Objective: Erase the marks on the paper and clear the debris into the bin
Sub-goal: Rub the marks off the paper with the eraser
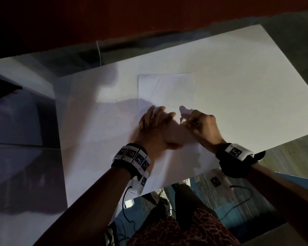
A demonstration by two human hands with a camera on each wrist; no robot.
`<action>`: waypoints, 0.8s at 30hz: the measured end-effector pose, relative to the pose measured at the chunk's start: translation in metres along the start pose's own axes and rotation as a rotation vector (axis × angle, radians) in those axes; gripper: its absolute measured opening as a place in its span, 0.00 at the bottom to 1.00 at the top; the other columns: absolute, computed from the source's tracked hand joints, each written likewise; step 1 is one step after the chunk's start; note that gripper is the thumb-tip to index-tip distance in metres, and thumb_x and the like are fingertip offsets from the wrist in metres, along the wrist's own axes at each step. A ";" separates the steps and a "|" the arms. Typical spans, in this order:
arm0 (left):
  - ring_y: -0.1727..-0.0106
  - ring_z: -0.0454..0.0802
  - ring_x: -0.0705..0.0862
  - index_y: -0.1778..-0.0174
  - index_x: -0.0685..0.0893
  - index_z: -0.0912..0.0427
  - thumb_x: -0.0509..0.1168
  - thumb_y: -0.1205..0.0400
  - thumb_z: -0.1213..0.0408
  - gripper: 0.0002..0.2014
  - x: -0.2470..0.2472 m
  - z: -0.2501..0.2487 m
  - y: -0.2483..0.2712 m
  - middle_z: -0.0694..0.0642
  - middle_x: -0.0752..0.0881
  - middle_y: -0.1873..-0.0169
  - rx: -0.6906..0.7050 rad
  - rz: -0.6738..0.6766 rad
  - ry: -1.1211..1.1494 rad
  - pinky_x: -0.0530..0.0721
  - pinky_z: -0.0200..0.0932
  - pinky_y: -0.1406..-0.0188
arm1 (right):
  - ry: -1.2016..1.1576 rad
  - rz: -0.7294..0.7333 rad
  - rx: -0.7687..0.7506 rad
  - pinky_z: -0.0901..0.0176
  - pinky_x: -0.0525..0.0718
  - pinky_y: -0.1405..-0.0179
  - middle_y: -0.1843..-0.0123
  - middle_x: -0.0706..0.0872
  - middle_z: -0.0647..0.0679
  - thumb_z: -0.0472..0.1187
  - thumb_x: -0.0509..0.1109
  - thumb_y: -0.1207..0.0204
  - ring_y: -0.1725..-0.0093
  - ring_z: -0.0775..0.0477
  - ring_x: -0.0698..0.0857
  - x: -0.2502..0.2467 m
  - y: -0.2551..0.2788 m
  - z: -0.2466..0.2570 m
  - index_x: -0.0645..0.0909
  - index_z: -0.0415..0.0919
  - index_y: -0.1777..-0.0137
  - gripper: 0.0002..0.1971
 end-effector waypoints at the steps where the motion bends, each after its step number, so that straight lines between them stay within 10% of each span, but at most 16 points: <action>1: 0.13 0.48 0.26 0.12 0.48 0.32 0.74 0.36 0.25 0.60 0.000 -0.001 0.001 0.41 0.36 0.12 -0.001 -0.005 0.007 0.40 0.56 0.14 | -0.013 0.017 0.017 0.58 0.83 0.58 0.55 0.90 0.52 0.36 0.71 0.25 0.56 0.50 0.87 0.005 0.003 0.001 0.78 0.48 0.62 0.08; 10: 0.12 0.47 0.37 0.15 0.48 0.30 0.76 0.36 0.27 0.59 -0.002 -0.004 -0.001 0.40 0.45 0.18 -0.019 -0.009 0.017 0.43 0.44 0.19 | 0.018 0.043 0.040 0.56 0.77 0.64 0.61 0.85 0.52 0.37 0.72 0.25 0.62 0.50 0.82 0.014 0.001 0.002 0.78 0.42 0.62 0.06; 21: 0.12 0.53 0.28 0.14 0.40 0.30 0.67 0.39 0.20 0.62 0.007 0.003 -0.008 0.42 0.35 0.12 0.002 -0.023 -0.059 0.52 0.67 0.12 | 0.088 0.256 -0.079 0.62 0.70 0.56 0.54 0.84 0.45 0.39 0.70 0.21 0.54 0.46 0.81 0.036 0.017 0.031 0.84 0.40 0.50 0.04; 24: 0.17 0.41 0.23 0.13 0.43 0.30 0.78 0.37 0.29 0.63 0.005 0.003 -0.003 0.31 0.32 0.17 -0.027 0.008 0.041 0.41 0.55 0.12 | 0.044 0.039 0.013 0.59 0.76 0.59 0.56 0.87 0.46 0.37 0.70 0.22 0.57 0.49 0.84 0.009 -0.009 0.015 0.83 0.40 0.56 0.03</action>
Point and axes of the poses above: each hand's wrist, its own y-axis away from the middle knuckle, its own x-axis out of the palm, z = x × y, the point moved 5 cm from there along -y, towards the middle knuckle
